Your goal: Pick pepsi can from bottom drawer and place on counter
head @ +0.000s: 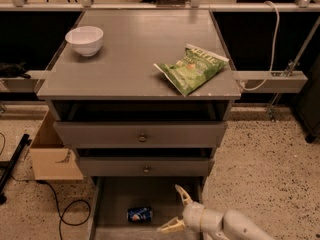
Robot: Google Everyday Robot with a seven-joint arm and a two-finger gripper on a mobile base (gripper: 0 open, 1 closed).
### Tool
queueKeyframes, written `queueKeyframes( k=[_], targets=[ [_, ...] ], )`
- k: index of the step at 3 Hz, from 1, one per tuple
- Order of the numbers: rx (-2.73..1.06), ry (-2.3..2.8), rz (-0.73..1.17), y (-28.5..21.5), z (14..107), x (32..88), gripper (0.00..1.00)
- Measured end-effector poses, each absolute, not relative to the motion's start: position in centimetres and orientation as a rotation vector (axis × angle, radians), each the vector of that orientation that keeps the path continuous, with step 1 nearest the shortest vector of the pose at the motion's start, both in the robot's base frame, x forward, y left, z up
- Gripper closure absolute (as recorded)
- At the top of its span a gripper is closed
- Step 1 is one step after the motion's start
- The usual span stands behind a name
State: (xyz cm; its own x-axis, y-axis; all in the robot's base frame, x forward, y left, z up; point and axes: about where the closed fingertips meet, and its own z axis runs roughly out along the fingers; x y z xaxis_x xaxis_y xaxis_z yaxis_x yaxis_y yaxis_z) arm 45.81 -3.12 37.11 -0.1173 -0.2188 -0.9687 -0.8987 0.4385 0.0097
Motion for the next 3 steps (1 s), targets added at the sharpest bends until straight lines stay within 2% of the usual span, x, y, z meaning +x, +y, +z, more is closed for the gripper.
queueKeyframes(
  k=[1,3],
  targets=[
    [-1.049,1.587,0.686,-3.17,37.41,46.16,0.00],
    [-1.107,1.611,0.664,-2.29,37.27,46.43,0.00]
  ],
)
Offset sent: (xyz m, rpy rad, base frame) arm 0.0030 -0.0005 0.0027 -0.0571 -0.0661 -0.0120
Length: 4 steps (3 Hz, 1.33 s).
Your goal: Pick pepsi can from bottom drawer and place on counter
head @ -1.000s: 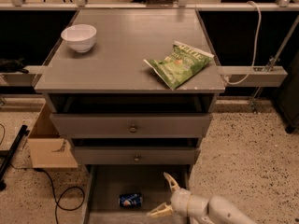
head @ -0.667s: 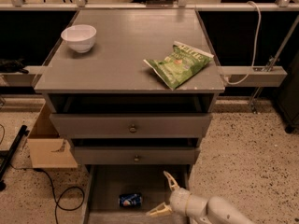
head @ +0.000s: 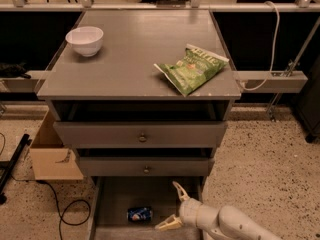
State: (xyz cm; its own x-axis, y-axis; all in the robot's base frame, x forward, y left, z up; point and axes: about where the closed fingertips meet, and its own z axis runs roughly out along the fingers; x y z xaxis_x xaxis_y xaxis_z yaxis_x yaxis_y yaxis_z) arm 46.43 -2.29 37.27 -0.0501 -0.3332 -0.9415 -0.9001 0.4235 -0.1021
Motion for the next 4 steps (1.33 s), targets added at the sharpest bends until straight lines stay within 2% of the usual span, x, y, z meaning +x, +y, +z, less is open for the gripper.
queueKeyframes(
  k=[3,4],
  targets=[
    [-1.190,1.741,0.602,3.2,33.9,47.2,0.00],
    [-1.153,1.789,0.635,5.2,31.8,47.7,0.00]
  ],
)
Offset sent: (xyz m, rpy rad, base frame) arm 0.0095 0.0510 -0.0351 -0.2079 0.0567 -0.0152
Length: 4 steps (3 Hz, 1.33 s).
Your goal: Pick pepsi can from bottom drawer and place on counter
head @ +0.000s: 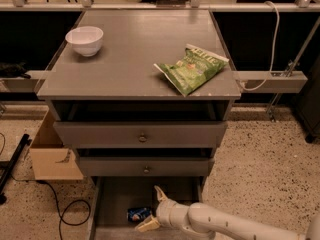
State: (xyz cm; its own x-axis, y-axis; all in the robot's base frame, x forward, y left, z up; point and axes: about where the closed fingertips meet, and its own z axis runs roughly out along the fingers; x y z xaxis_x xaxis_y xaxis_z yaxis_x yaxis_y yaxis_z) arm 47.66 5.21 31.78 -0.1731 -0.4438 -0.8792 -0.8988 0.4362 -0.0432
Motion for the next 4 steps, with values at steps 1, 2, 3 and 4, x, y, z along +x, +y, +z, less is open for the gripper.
queueKeyframes(
  k=[1,2,3,4],
  targets=[
    [-1.083,1.864,0.666,6.9,27.6,47.8,0.00],
    [-1.083,1.864,0.666,6.9,27.6,47.8,0.00],
    [-1.104,1.863,0.658,7.4,27.7,47.6,0.00],
    [-1.195,1.844,0.562,8.7,26.9,49.1,0.00]
  ],
)
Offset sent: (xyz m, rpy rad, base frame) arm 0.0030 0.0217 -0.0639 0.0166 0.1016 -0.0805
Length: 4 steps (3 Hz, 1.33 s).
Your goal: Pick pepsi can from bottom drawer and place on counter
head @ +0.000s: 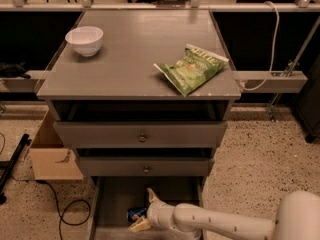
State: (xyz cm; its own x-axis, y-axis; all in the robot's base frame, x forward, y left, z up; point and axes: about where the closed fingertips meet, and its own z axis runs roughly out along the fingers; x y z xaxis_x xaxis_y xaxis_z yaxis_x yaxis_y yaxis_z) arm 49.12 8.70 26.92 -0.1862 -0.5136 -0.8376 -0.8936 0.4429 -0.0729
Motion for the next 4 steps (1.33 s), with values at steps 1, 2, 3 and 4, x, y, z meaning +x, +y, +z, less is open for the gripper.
queueKeyframes(
  k=[1,2,3,4],
  targets=[
    [-1.255,1.830,0.498,9.3,26.2,50.3,0.00],
    [-1.296,1.833,0.464,7.8,23.5,52.1,0.00],
    [-1.336,1.817,0.414,6.0,21.9,54.3,0.00],
    [-1.375,1.793,0.377,5.2,21.2,55.7,0.00]
  ],
)
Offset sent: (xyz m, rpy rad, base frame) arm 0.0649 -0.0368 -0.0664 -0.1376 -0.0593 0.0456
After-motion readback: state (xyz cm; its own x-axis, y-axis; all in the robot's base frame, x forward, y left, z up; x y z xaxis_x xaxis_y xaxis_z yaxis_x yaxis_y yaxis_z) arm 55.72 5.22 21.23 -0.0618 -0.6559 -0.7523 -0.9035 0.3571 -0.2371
